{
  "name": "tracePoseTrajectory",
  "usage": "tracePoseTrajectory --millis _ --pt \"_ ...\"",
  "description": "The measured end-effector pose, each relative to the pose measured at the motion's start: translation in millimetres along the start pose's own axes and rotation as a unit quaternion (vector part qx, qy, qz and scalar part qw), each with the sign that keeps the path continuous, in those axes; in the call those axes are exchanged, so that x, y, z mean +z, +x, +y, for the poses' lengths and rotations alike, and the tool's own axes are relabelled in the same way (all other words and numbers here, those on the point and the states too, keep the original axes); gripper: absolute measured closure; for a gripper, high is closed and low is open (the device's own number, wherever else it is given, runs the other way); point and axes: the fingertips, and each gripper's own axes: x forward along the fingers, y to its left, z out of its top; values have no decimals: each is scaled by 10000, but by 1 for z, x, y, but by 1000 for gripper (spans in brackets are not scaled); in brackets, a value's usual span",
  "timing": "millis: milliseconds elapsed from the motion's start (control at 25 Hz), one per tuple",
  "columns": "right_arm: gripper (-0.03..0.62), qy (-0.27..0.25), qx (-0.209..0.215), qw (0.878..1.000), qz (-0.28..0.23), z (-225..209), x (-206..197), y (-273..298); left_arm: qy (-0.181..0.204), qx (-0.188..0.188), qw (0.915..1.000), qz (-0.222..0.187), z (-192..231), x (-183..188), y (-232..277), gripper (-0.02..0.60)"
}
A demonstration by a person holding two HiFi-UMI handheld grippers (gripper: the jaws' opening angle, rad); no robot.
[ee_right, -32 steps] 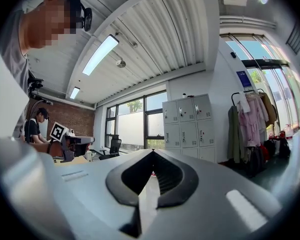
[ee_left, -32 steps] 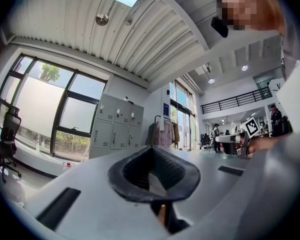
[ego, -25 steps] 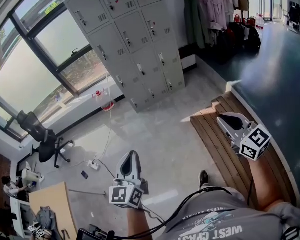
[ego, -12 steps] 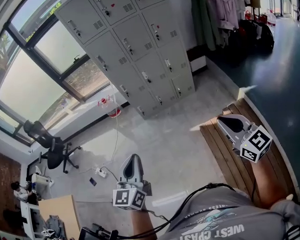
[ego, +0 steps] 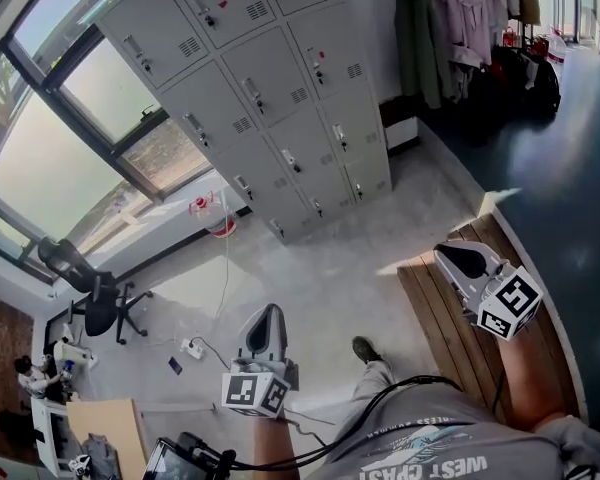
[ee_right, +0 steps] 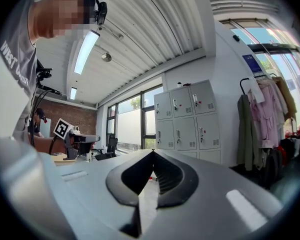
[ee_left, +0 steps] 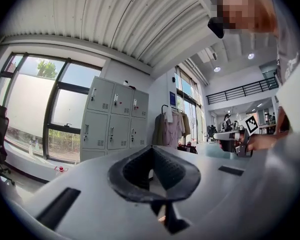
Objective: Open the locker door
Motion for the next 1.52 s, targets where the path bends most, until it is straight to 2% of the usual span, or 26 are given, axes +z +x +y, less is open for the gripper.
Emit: tracePoseTrajectory --millis 200,400,640,800,1200,1520 --pt "598 5 -88 9997 214 -36 -5 55 -102 -128 9999 -4 35 -5 64 575" --pt "597 -89 -96 9993 346 -68 -1 126 -109 -177 9995 -228 87 2 129 575" --pt "597 -121 -211 9992 321 -101 6 197 -125 -486 9982 -336 131 9 207 575" --pt "597 -88 -176 9985 505 -108 -6 222 -79 -511 9981 -340 148 15 225 575" --pt "597 -252 -108 9970 730 -160 -18 320 -312 -232 9990 -211 219 0 288 575" --pt "597 41 -138 9966 806 -241 -46 385 -245 -452 9987 34 245 -13 390 575"
